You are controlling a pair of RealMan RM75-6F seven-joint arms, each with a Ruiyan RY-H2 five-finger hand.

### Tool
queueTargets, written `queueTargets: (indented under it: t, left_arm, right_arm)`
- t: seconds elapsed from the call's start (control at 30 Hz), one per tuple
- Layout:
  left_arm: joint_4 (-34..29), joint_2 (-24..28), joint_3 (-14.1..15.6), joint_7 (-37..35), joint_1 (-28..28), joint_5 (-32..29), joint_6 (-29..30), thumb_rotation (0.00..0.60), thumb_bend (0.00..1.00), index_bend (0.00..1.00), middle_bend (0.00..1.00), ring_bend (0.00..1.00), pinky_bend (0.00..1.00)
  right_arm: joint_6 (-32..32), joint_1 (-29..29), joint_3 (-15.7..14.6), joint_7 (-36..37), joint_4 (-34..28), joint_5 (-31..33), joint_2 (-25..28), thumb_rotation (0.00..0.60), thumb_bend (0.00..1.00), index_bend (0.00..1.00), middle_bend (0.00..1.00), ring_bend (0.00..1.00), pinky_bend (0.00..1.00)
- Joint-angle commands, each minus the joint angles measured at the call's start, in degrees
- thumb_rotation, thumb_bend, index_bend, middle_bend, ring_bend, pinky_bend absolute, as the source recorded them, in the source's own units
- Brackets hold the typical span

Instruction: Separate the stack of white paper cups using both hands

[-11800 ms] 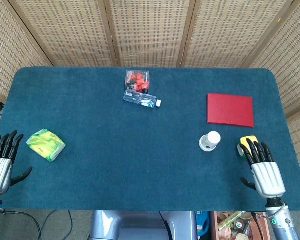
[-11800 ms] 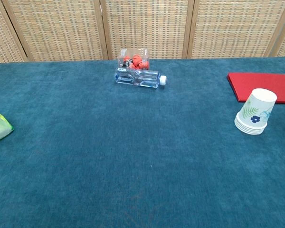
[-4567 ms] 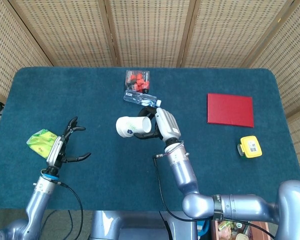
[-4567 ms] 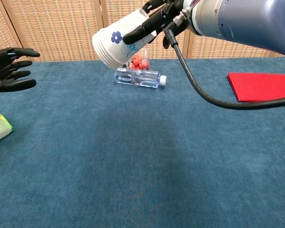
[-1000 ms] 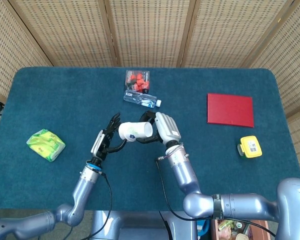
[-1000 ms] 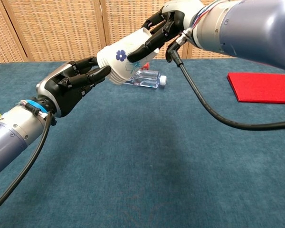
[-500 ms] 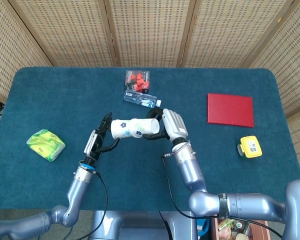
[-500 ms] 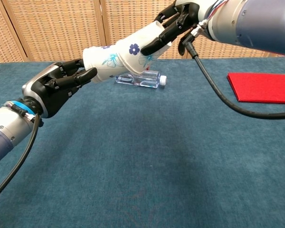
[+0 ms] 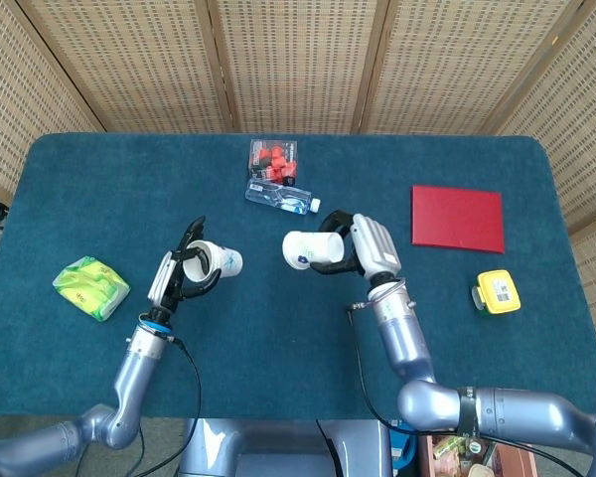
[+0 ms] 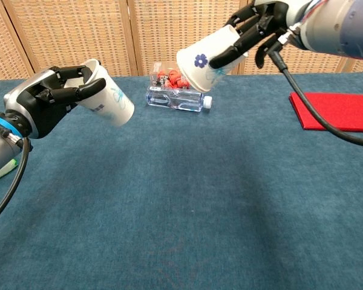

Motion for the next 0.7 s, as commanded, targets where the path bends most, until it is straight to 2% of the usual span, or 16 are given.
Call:
queueTargets:
  t: [0.03,0.17,0.47,0.57,0.7]
  left_arm:
    - [-1.02,1.21,-0.06,3.65,-0.01,-0.25,0.21,0.600,0.36,0.72,0.05,0.00,0.00]
    - [-2.82,3.75,-0.90,10.50,-0.68,-2.19,-1.18,0.600,0.36,0.72,0.06,0.00,0.00]
    - [-8.09,10.06,0.43,32.20,-2.70,-7.09,-5.66,0.600,0.36,0.72,0.06,0.00,0.00]
    - [-9.98,11.35,1.24,36.42,-3.52,-8.22,-7.53,0.600,0.36,0.72,0.06,0.00,0.00]
    - [-11.05,11.75,1.95,41.31,-4.28,-9.22,-8.05,0.600,0.36,0.72,0.06,0.00,0.00]
  right_arm:
    - [0.27,-0.93,-0.79,0.08,-0.26,-0.63,0.91,0.600,0.17,0.78,0.64,0.50,0.73]
    - [0.98,-2.51,-2.60,-0.57,-0.11,-1.81,2.49,0.600,0.17,0.78,0.64,0.50,0.73]
    - [3.59,-5.64,-10.67,-7.40,3.03,-7.22,5.34,0.600,0.17,0.78,0.64,0.50,0.73]
    - [3.58,-6.31,-12.67,-9.60,3.84,-7.74,5.82,0.600,0.16,0.78,0.64,0.50,0.73]
    - [3.56,-6.97,-13.88,-10.97,4.51,-8.05,5.95,0.600,0.16,0.78,0.64,0.50,0.73]
